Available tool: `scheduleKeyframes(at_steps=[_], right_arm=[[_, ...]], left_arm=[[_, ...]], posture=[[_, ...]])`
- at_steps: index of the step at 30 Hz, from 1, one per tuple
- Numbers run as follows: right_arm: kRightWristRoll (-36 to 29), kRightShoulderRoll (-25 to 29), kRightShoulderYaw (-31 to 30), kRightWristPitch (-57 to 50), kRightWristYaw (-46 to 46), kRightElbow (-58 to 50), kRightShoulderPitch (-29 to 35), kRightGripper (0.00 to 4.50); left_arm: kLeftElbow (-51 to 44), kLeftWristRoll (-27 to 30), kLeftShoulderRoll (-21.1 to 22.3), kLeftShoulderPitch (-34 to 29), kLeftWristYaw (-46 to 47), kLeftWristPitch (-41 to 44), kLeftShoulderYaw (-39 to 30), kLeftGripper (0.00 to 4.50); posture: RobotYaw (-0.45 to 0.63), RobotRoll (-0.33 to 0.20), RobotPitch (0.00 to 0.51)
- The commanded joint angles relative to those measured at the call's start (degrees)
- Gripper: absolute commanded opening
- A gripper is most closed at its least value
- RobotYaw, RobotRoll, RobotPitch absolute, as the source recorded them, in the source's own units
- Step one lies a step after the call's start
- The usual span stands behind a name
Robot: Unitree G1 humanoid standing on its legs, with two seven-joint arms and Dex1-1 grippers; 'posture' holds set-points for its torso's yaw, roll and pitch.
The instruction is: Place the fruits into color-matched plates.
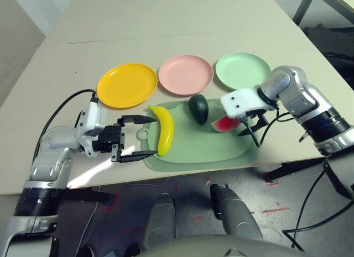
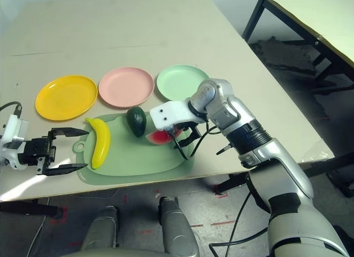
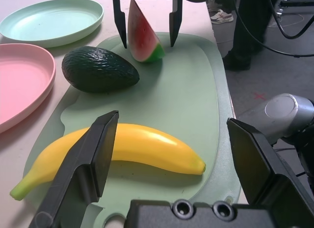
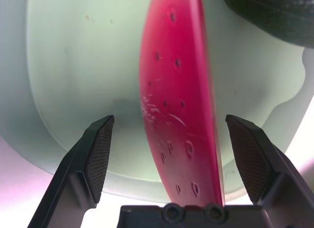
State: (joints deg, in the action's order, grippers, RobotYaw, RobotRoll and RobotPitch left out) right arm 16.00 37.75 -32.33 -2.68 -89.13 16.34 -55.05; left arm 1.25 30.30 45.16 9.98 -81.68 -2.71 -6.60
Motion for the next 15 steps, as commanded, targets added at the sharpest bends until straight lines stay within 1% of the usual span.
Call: scheduleKeyframes(at_steps=[1,8,9,10,15], right_arm=[[0.9,-0.6,-0.7,1.0,0.7,0.2,0.9,4.47],[1.6,-1.4,-0.6,1.0,1.3,1.4,0.9,4.47],[1.5,-1.4,-0.6,0.7,1.1,1.3,0.9,4.15],[1.5,-1.4,-0.6,0.6,1.0,1.3,1.0,4.00],[1.6,-1.1,-0.7,0.3,0.4,0.9,1.2,2.25]], left_arm=[[-0.8,-0.7,0.4,-0.6,-0.3,-0.4,0.0,4.50],[-1.2,-0.6,0.5,-0.9,-0.2,-0.1,0.0,4.50],[-1.2,-0.6,0.6,-0.8,-0.2,-0.1,-0.1,4.50],[-1.2,-0.6,0.6,-0.8,-0.2,-0.1,-0.1,4.50],[-1.3,-0.5,0.9,-0.9,-0.3,0.0,-0.2,4.50]], posture=[[-0.04,0.000,0.190],[-0.04,0.000,0.193],[-0.04,0.000,0.193],[-0.04,0.000,0.195],[-0.04,0.000,0.198]])
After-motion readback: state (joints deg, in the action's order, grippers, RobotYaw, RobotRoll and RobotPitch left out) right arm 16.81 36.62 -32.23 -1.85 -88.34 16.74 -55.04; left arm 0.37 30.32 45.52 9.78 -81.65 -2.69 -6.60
